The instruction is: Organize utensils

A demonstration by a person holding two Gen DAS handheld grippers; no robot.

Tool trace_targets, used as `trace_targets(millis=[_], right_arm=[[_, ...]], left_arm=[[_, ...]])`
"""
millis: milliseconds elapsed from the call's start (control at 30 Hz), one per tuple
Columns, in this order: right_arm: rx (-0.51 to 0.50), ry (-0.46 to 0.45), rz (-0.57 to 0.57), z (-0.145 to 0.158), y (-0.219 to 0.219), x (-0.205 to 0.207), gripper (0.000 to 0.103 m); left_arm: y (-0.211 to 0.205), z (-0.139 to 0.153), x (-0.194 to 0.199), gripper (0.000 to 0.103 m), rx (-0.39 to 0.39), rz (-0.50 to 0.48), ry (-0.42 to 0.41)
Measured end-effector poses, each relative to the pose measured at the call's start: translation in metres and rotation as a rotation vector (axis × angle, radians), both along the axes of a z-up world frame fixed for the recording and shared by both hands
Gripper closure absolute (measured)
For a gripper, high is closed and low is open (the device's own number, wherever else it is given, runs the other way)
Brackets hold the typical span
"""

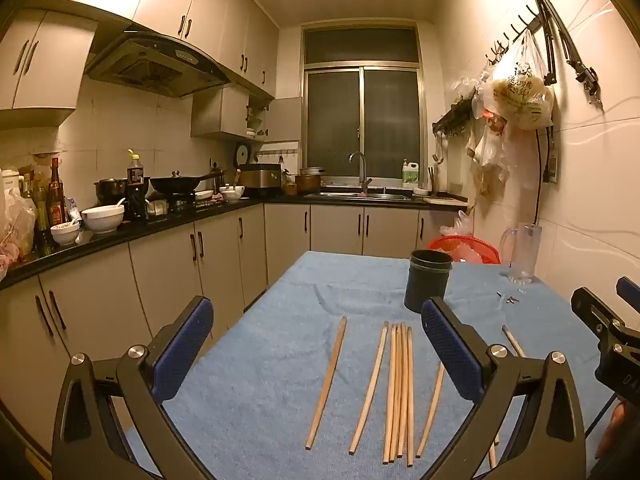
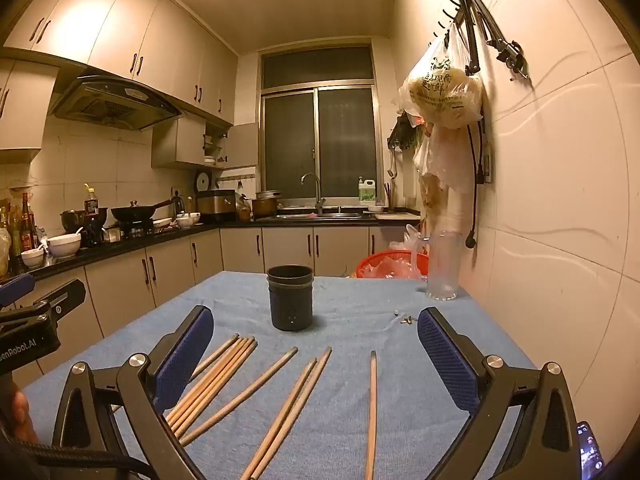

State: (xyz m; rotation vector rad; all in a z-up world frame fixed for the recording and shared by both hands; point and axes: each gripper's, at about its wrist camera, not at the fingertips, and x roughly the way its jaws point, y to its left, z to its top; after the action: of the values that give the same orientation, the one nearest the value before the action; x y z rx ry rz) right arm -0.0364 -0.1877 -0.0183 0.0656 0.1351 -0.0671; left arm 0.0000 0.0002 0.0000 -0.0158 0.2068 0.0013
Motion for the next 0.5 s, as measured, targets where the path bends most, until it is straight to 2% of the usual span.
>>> trace_targets(millis=[300, 500], right_arm=[[-0.001, 0.011, 0.0, 0.0, 0.0, 0.001, 0.0], [-0.004, 0.01, 0.003, 0.001, 0.002, 0.001, 0.0]], left_arm=[[0.006, -0.011, 0.004, 0.0, 0.008, 0.009, 0.02], [0.003, -0.006, 0.006, 0.0, 0.007, 0.008, 0.043]])
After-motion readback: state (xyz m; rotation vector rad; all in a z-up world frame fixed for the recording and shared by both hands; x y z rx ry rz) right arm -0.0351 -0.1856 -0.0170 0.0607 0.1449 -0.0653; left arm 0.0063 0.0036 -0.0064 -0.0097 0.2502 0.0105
